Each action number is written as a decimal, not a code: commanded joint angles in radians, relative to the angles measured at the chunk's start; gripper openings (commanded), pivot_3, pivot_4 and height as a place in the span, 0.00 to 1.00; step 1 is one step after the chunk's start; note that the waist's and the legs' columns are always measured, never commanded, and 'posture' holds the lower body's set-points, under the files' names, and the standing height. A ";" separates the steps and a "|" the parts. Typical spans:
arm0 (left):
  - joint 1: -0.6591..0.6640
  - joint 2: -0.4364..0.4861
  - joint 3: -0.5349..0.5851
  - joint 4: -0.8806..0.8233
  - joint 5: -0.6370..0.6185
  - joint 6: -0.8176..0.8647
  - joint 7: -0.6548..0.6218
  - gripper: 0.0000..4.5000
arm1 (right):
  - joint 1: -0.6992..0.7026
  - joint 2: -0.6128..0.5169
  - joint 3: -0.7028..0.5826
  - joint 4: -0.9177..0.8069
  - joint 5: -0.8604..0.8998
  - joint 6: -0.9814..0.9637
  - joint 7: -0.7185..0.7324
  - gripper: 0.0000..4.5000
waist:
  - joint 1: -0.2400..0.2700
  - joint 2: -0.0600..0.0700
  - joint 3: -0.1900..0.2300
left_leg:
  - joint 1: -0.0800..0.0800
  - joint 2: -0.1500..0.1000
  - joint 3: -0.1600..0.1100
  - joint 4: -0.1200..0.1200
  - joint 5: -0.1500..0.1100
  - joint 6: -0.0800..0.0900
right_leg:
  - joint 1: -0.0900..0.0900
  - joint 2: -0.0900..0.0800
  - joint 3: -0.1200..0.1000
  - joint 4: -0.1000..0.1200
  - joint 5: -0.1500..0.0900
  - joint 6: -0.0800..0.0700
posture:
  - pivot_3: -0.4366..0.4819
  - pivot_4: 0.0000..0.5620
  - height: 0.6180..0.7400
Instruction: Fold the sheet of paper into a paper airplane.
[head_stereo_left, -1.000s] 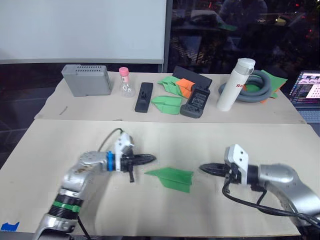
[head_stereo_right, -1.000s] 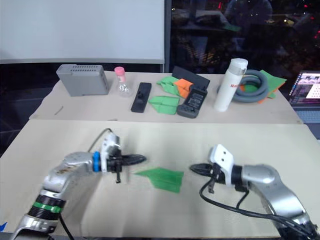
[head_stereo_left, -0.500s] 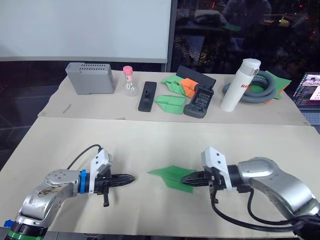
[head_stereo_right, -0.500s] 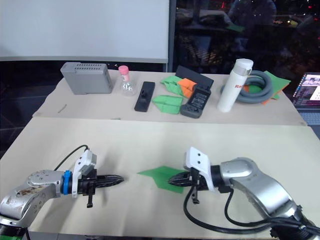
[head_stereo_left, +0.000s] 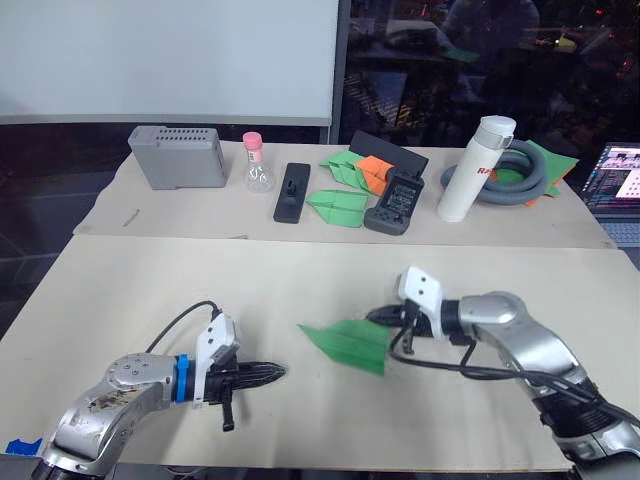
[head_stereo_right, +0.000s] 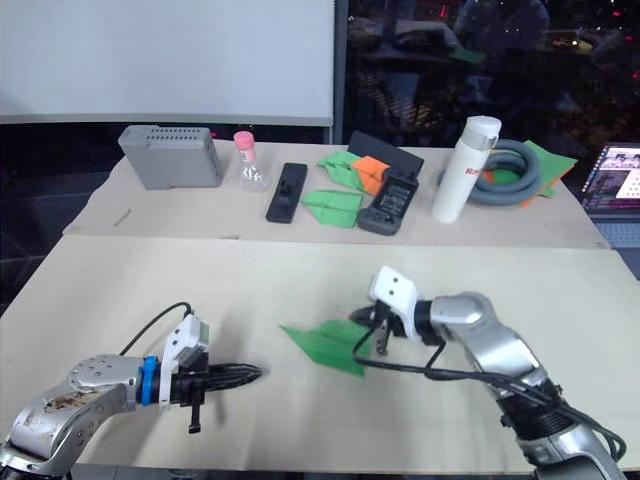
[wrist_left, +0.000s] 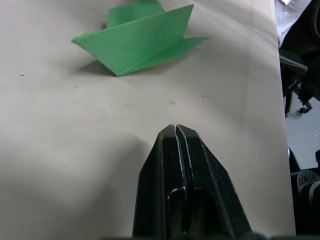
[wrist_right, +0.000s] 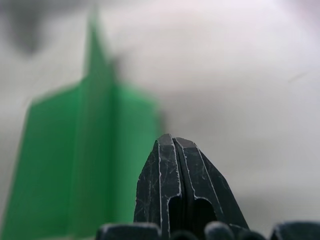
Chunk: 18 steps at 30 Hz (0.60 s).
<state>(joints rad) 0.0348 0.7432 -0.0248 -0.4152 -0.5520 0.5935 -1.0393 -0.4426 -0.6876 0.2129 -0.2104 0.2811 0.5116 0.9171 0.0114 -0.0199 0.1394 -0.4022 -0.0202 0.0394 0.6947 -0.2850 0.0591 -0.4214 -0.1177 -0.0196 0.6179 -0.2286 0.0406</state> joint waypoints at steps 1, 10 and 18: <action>-0.034 -0.007 -0.010 -0.005 -0.004 -0.008 0.000 0.00 | -0.054 0.022 -0.098 -0.078 0.109 0.093 -0.009 0.00 | 0.000 0.000 0.000 | 0.000 0.000 0.000 0.000 0.000 0.000 | 0.000 0.000 0.000 0.000 0.000 0.000 | 0.48 0.27 1.00; -0.086 -0.027 -0.040 0.042 0.038 -0.045 0.014 0.00 | -0.090 -0.124 0.031 -0.290 0.148 0.333 0.090 0.59 | -0.002 0.000 0.000 | 0.000 0.000 0.000 0.000 -0.005 0.008 | -0.001 0.000 0.001 0.003 0.000 0.000 | 0.48 0.27 1.00; -0.070 -0.031 -0.047 0.044 0.061 -0.061 0.023 0.00 | -0.179 -0.116 0.224 -0.373 0.033 0.423 0.032 0.89 | -0.006 0.001 0.001 | 0.001 0.000 0.000 0.001 -0.004 0.007 | -0.002 0.001 0.002 0.006 0.000 0.000 | 0.48 0.27 1.00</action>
<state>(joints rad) -0.0359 0.7151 -0.0766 -0.3565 -0.4939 0.5484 -1.0159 -0.5924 -0.8094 0.4326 -0.5503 0.3253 0.9110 0.9655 0.0055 -0.0189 0.1400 -0.4008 -0.0198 0.0395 0.6957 -0.2891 0.0660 -0.4233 -0.1167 -0.0172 0.6242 -0.2287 0.0405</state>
